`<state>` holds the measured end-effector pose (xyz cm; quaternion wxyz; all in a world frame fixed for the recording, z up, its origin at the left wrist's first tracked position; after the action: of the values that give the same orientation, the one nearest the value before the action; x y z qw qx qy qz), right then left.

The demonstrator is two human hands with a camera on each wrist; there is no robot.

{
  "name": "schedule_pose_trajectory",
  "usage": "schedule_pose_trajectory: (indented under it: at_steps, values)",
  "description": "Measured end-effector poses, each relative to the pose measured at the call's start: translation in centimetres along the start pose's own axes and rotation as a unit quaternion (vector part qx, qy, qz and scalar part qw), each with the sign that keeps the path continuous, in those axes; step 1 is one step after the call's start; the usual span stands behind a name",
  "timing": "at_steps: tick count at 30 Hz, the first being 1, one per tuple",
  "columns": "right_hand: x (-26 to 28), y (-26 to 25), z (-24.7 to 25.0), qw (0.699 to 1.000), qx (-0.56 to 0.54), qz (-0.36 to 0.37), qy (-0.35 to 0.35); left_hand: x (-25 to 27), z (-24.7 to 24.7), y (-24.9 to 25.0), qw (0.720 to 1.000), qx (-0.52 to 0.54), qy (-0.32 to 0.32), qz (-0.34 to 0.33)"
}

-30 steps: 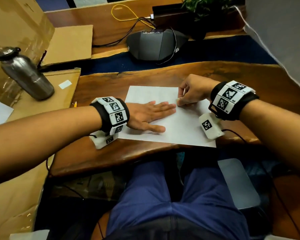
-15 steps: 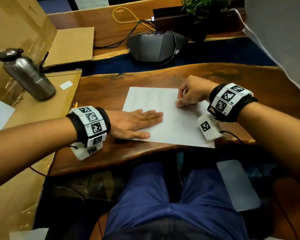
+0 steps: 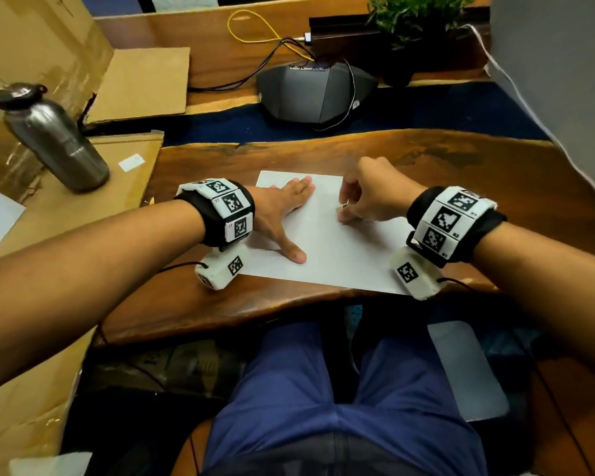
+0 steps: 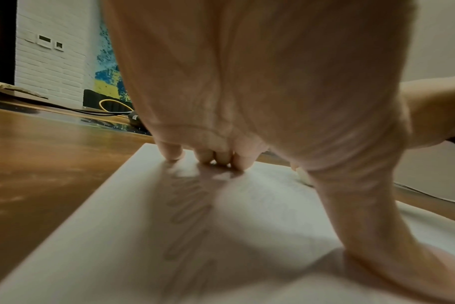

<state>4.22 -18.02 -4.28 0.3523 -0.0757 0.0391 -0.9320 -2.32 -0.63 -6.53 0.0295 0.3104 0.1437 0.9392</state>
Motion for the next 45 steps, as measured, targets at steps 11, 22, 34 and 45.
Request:
schedule_pose_trajectory:
  at_steps: [11, 22, 34, 45]
  values:
    - [0.5, -3.9, -0.9, 0.998, 0.020, 0.052, 0.004, 0.0, 0.0, 0.1, 1.000, -0.021, -0.011, 0.004]
    - [-0.5, -3.8, 0.2, 0.998, 0.048, 0.046, -0.017, -0.5, 0.2, 0.1, 0.999, -0.034, -0.023, 0.019]
    - [-1.3, -1.9, 1.0, 0.999, 0.028, -0.016, 0.013, -0.2, 0.1, 0.2, 0.999, -0.030, -0.014, 0.019]
    - [-1.9, -2.0, 1.3, 0.999, 0.030, 0.009, 0.025, 0.1, 0.1, 0.5, 0.999, -0.023, -0.009, 0.021]
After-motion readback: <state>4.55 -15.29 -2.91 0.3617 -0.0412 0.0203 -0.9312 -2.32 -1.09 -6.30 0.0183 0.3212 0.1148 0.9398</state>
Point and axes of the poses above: each hand's wrist, its own x-axis away from the middle knuckle, its own z-axis out of the back of the hand, y = z × x, the point moved 3 cm from there along -x, towards the middle knuckle, and after that the axes turned 14 degrees about x, right-handed, at the moved point
